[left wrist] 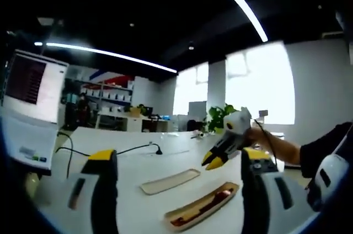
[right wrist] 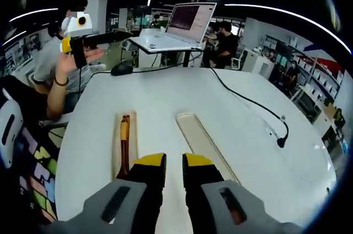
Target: Arrange the utensils inside the cutlery case until each visible utensil rests in its matching compartment.
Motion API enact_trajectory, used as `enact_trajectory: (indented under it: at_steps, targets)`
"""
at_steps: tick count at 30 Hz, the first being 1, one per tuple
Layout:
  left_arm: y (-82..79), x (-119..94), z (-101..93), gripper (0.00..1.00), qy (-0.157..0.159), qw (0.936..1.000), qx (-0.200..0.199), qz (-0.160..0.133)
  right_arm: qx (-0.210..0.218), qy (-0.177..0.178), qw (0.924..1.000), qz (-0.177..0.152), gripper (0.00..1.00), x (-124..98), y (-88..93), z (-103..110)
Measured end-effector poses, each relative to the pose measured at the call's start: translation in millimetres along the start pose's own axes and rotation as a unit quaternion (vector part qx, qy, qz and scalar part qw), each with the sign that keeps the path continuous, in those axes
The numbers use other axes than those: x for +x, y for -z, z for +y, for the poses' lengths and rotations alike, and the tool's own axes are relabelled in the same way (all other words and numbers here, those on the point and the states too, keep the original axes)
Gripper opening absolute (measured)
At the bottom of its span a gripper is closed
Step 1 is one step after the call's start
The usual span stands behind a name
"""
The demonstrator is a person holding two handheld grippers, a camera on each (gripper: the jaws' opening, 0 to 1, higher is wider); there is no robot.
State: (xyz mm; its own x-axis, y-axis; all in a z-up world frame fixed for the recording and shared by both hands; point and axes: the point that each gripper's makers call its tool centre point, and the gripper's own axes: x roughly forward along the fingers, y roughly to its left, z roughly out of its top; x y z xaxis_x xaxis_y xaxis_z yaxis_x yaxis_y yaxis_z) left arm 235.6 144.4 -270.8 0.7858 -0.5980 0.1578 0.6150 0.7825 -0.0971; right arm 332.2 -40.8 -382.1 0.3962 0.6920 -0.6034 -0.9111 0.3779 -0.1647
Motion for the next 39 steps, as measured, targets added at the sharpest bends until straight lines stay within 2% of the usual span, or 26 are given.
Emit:
enact_trajectory:
  at_steps: [3,6,7,9,13,15,17,22,24,26,27,28,29,31,33,38,39]
  targets:
    - [3.8,4.2,4.0,0.97,0.006,0.9999,0.002,0.012,0.039,0.006,0.9992,-0.005,0.11,-0.3,10.6,-14.6]
    - [9.3,10.9,11.8,0.94,0.005,0.9998,0.000,0.020,0.083,0.020,0.9961,-0.024,0.11,-0.6,18.7,-29.0]
    - [13.3,14.7,11.8,0.93,0.017,0.9995,-0.006,0.024,0.098,0.037,0.9938,-0.037,0.12,-0.3,20.1,-38.3]
    - [25.1,27.0,7.3,0.95,0.053,0.9966,-0.047,0.042,0.108,0.058,0.9916,-0.041,0.12,-0.2,29.3,-53.6]
    - [47.3,50.0,13.6,0.96,0.055,0.9939,-0.046,0.084,0.167,0.061,0.9828,-0.051,0.14,2.8,49.5,-68.7]
    - [52.3,57.1,12.0,0.91,0.067,0.9919,-0.057,0.092,0.175,0.071,0.9809,-0.047,0.15,3.7,61.1,-76.3]
    - [56.9,67.0,11.1,0.91,0.077,0.9874,-0.095,0.101,0.179,0.083,0.9796,-0.038,0.15,4.1,72.9,-82.0]
    - [82.7,85.7,18.4,0.91,0.068,0.9788,-0.114,0.156,0.202,0.085,0.9751,-0.033,0.15,5.2,94.7,-87.9]
    - [100.1,93.5,21.1,0.92,0.064,0.9707,-0.128,0.193,0.216,0.084,0.9723,-0.033,0.16,5.4,101.0,-89.1]
    - [112.7,98.0,21.8,0.99,0.060,0.9588,-0.157,0.230,0.231,0.087,0.9682,-0.041,0.14,4.7,102.3,-94.5]
    - [114.3,102.5,23.9,0.99,0.056,0.9573,-0.162,0.233,0.258,0.098,0.9598,-0.051,0.13,3.7,102.1,-101.2]
    - [114.0,108.9,26.9,1.00,0.055,0.9603,-0.155,0.225,0.265,0.097,0.9571,-0.065,0.13,3.9,98.7,-105.4]
    - [118.4,112.7,29.6,1.00,0.047,0.9581,-0.158,0.234,0.270,0.089,0.9565,-0.066,0.13,4.2,97.9,-106.9]
    - [134.9,114.2,29.7,1.00,0.052,0.9422,-0.176,0.280,0.283,0.086,0.9532,-0.064,0.13,5.6,98.9,-110.1]
    - [144.4,122.1,34.6,1.00,0.044,0.9327,-0.207,0.292,0.281,0.085,0.9540,-0.061,0.14,7.9,99.1,-113.6]
    - [154.2,130.5,44.2,1.00,0.033,0.9241,-0.230,0.304,0.301,0.062,0.9503,-0.049,0.15,12.0,105.6,-105.4]
    - [155.9,131.2,44.8,1.00,0.031,0.9221,-0.233,0.307,0.318,0.059,0.9449,-0.050,0.15,13.0,107.6,-104.5]
